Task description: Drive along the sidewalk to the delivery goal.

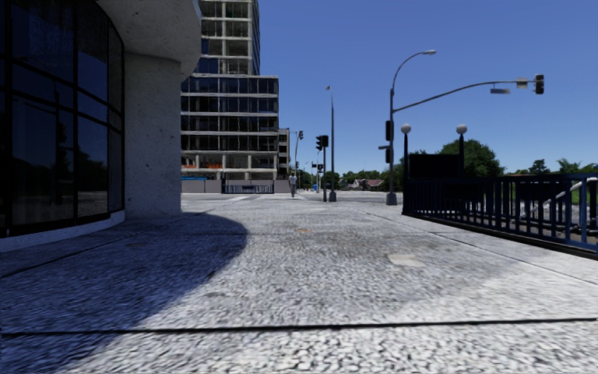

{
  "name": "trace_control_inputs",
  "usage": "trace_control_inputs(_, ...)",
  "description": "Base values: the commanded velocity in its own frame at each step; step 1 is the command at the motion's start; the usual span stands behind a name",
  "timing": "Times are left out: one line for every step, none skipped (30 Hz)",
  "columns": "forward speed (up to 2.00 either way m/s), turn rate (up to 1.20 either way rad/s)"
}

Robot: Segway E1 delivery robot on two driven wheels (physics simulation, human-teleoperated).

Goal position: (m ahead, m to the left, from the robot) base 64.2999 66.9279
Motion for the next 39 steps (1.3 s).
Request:
trace_control_inputs(2.0, 0.0)
trace_control_inputs(2.0, 0.0)
trace_control_inputs(2.0, 0.0)
trace_control_inputs(2.0, 0.0)
trace_control_inputs(2.0, 0.0)
trace_control_inputs(2.0, 0.0)
trace_control_inputs(2.0, 0.0)
trace_control_inputs(2.0, 0.0)
trace_control_inputs(2.0, 0.0)
trace_control_inputs(2.0, 0.0)
trace_control_inputs(2.0, 0.0)
trace_control_inputs(2.0, 0.0)
trace_control_inputs(2.0, 0.0)
trace_control_inputs(2.0, 0.0)
trace_control_inputs(2.0, 0.0)
trace_control_inputs(2.0, 0.0)
trace_control_inputs(2.0, 0.0)
trace_control_inputs(2.0, 0.0)
trace_control_inputs(2.0, 0.0)
trace_control_inputs(2.0, 0.0)
trace_control_inputs(2.0, 0.0)
trace_control_inputs(2.0, 0.0)
trace_control_inputs(2.0, 0.0)
trace_control_inputs(2.0, 0.0)
trace_control_inputs(2.0, 0.0)
trace_control_inputs(2.0, 0.0)
trace_control_inputs(2.0, 0.0)
trace_control_inputs(2.0, 0.0)
trace_control_inputs(2.0, 0.0)
trace_control_inputs(2.0, 0.0)
trace_control_inputs(2.0, 0.0)
trace_control_inputs(2.0, 0.0)
trace_control_inputs(2.0, 0.0)
trace_control_inputs(2.0, 0.0)
trace_control_inputs(2.0, 0.03)
trace_control_inputs(2.0, 0.03)
trace_control_inputs(2.0, 0.06)
trace_control_inputs(2.0, 0.09)
trace_control_inputs(2.0, 0.13)
